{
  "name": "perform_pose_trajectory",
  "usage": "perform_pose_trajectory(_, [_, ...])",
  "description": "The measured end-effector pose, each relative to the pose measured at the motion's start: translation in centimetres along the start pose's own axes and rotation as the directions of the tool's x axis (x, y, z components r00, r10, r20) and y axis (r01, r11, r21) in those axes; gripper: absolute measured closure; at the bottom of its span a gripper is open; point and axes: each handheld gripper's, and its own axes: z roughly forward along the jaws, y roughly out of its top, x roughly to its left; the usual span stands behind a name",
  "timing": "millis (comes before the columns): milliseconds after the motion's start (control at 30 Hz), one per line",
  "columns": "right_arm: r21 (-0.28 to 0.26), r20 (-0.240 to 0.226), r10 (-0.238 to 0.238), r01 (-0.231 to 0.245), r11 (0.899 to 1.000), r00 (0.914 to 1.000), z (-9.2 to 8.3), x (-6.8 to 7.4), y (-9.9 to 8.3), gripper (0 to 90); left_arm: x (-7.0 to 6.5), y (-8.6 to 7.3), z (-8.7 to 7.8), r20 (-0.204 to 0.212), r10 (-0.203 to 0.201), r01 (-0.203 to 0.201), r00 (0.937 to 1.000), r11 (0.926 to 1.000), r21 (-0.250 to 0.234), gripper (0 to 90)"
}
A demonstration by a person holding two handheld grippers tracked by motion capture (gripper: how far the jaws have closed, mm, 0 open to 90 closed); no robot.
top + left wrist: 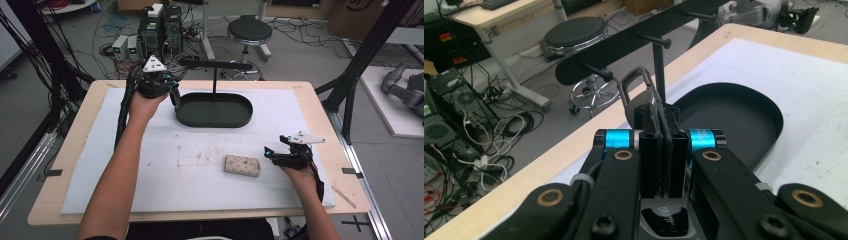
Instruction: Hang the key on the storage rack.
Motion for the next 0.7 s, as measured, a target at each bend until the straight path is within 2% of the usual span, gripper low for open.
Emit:
perform_pose_trajectory(67, [0.000, -0.001, -0.001, 0.001, 1.000, 1.0000, 0.0, 0.0, 0.0, 20.3, 0.3, 0.3, 0.6, -0.013, 0.007, -0.007, 0.9999, 0.9999, 0.013, 87.9])
perform_pose_trajectory(167, [0.000, 0.001, 0.001, -0.001, 1.000, 1.0000, 0.0, -0.1, 0.0, 20.3, 0.7, 0.6, 1.4, -0.023, -0.007, 0.007, 0.9997, 0.9999, 0.013, 87.9])
perform_pose_trajectory(333, [0.002, 0.001, 0.004, -0.004, 1.000, 1.0000, 0.0, -0.2, -0.1, 20.2, 1.3, 1.3, 2.4, -0.046, 0.003, -0.001, 0.9989, 0.9989, 0.047, 87.9])
perform_pose_trajectory(400, [0.002, 0.000, 0.007, -0.007, 1.000, 1.0000, 0.1, -0.2, -0.1, 20.2, 1.4, 1.2, 2.8, -0.044, -0.002, 0.004, 0.9991, 0.9986, 0.052, 87.9])
perform_pose_trajectory(700, [0.008, -0.001, 0.006, -0.006, 1.000, 1.0000, 0.2, -0.3, -0.1, 20.3, 0.6, 0.9, 4.5, -0.031, 0.018, -0.015, 0.9994, 0.9965, 0.082, 87.9])
